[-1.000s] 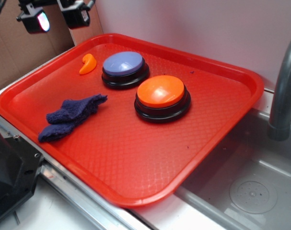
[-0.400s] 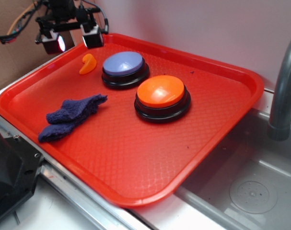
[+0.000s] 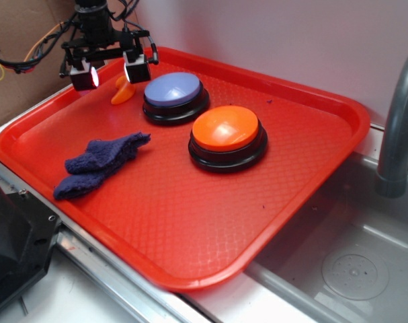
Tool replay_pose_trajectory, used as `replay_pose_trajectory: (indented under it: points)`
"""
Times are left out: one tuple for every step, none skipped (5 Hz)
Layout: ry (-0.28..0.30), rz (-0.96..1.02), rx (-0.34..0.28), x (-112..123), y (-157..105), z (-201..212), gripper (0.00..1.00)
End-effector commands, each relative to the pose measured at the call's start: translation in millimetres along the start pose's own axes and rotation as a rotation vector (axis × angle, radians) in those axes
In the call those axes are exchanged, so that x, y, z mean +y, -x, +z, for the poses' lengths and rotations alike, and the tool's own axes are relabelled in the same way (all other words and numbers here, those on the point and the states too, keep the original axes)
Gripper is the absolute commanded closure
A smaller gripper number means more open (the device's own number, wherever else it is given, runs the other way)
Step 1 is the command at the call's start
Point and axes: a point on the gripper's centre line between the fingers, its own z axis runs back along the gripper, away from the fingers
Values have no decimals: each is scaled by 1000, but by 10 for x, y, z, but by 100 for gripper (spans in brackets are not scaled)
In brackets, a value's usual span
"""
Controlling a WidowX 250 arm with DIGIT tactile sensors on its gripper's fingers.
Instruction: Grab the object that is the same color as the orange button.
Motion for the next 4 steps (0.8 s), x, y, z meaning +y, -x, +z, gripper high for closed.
replay_pose_trajectory:
  points:
    - [72,56,-1,112,-102,-113,0]
    - [100,57,23,118,-94,-136,0]
    - [102,41,24,102,-40,-143,94]
    - [94,36,34,87,28,-139,100]
